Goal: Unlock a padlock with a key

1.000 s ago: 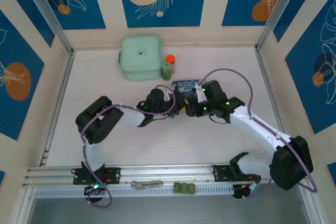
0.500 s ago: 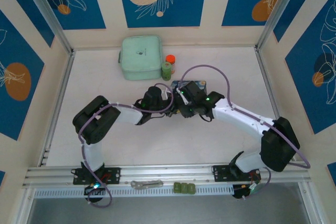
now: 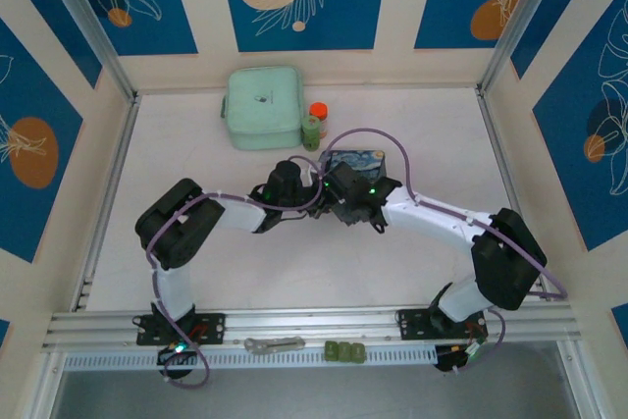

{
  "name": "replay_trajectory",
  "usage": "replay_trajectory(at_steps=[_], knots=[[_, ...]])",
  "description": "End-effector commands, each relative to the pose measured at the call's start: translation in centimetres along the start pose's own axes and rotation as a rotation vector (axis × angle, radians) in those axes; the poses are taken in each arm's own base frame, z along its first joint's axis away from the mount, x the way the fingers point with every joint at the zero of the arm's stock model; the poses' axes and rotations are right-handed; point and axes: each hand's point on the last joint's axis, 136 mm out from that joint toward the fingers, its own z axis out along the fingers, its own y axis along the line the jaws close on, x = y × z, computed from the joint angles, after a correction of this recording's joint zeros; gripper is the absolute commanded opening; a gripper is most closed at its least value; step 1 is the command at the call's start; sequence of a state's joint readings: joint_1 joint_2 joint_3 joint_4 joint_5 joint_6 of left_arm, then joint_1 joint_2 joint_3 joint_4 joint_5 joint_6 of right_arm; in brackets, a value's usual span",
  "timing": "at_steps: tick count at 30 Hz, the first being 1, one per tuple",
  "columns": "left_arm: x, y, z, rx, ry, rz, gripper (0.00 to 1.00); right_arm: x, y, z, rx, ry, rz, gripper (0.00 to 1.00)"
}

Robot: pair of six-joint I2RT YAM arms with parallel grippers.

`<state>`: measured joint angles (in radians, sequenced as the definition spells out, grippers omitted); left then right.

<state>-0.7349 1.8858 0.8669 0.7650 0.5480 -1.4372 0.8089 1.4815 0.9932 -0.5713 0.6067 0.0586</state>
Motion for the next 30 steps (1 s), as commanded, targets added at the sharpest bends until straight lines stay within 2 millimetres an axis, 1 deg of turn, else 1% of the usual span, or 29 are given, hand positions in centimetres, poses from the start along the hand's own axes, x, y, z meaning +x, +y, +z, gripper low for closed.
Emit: replay_trajectory(at_steps=[1, 5, 12, 16, 17, 18, 19, 20, 23, 26, 30], knots=[[0.0, -4.7, -0.6, 0.13, 0.018, 0.053, 0.0, -0.8, -0.1, 0.1, 0.039, -0.048, -0.049, 0.38], [0.1, -5.3, -0.9, 0.145, 0.022, 0.05, 0.0, -1.1, -0.1, 0.4, 0.069, -0.081, -0.061, 0.33], [0.6, -5.1, -1.4, 0.155, 0.03, 0.028, 0.0, -1.9, -0.4, 0.4, 0.099, -0.144, -0.063, 0.21], [1.0, -5.3, -1.7, 0.175, 0.044, 0.01, 0.0, -2.3, -0.5, 0.7, 0.114, -0.167, -0.088, 0.12], [1.2, -5.3, -1.8, 0.175, 0.052, 0.01, 0.0, -2.3, -0.5, 0.7, 0.11, -0.169, -0.088, 0.08], [1.3, -5.4, -1.9, 0.174, 0.058, 0.013, 0.0, -2.4, -0.3, 0.7, 0.086, -0.172, -0.08, 0.03], [1.5, -5.4, -1.9, 0.172, 0.064, 0.015, 0.0, -2.4, -0.3, 0.7, 0.063, -0.172, -0.064, 0.0], [1.6, -5.4, -2.0, 0.17, 0.071, 0.02, 0.0, -2.5, -0.2, 0.6, 0.033, -0.173, -0.048, 0.0], [2.1, -5.5, -2.1, 0.166, 0.097, 0.047, 0.0, -2.8, 0.5, -0.1, -0.129, -0.18, 0.034, 0.0], [2.4, -5.4, -2.2, 0.16, 0.119, 0.085, 0.0, -3.2, 0.9, -1.1, -0.354, -0.176, 0.158, 0.0], [2.6, -5.1, -2.4, 0.162, 0.134, 0.139, 0.0, -3.6, 0.8, -2.1, -0.646, -0.138, 0.328, 0.0]])
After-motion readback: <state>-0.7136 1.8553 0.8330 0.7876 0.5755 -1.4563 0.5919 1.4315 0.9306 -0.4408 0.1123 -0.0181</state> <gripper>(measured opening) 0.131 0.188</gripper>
